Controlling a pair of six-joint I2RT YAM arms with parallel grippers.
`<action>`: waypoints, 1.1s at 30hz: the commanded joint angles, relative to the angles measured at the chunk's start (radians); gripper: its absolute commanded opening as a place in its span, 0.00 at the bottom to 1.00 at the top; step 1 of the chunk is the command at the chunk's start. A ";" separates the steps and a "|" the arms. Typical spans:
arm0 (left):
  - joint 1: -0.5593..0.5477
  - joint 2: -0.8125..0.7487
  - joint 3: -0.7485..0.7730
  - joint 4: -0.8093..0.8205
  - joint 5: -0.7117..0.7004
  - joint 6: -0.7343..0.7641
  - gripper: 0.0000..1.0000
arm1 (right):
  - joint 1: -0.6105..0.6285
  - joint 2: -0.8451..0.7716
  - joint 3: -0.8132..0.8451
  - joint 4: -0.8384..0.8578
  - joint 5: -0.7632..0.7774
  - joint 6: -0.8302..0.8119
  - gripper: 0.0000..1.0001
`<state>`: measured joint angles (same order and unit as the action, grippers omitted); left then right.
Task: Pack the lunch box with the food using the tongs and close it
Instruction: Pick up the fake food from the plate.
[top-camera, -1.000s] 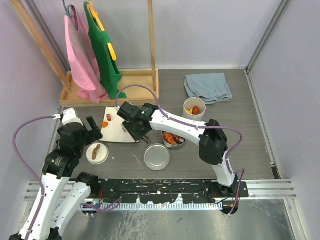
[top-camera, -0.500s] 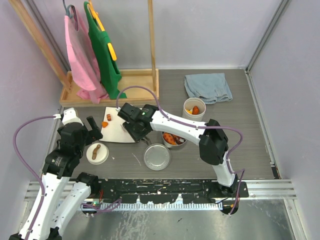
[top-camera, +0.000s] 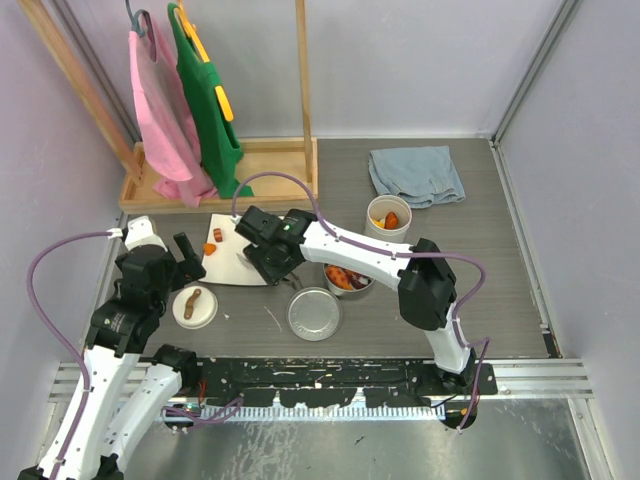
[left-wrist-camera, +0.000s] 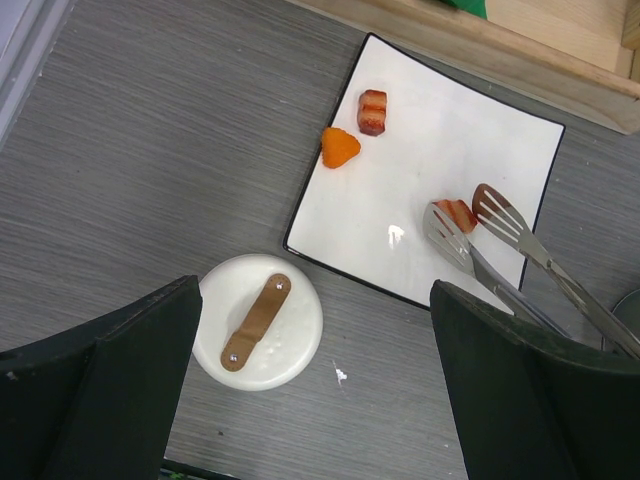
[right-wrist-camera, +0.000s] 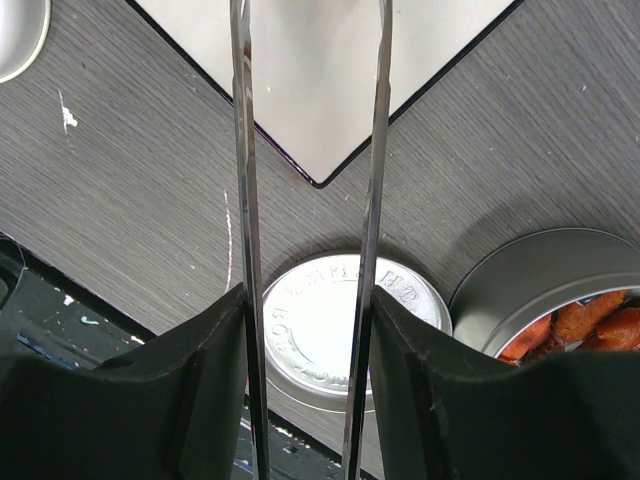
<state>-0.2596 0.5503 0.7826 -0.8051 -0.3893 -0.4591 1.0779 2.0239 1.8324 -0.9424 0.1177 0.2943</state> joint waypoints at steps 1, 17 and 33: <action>0.005 -0.006 0.002 0.033 -0.008 -0.005 0.98 | -0.001 -0.008 0.052 0.012 0.019 -0.001 0.52; 0.004 0.003 0.003 0.035 -0.006 -0.004 0.98 | -0.001 0.014 0.041 -0.016 -0.003 0.011 0.50; 0.004 0.004 0.003 0.032 -0.007 -0.004 0.98 | -0.001 -0.042 0.025 0.020 0.008 0.032 0.40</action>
<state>-0.2596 0.5549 0.7811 -0.8051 -0.3893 -0.4591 1.0779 2.0598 1.8378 -0.9634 0.1158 0.3138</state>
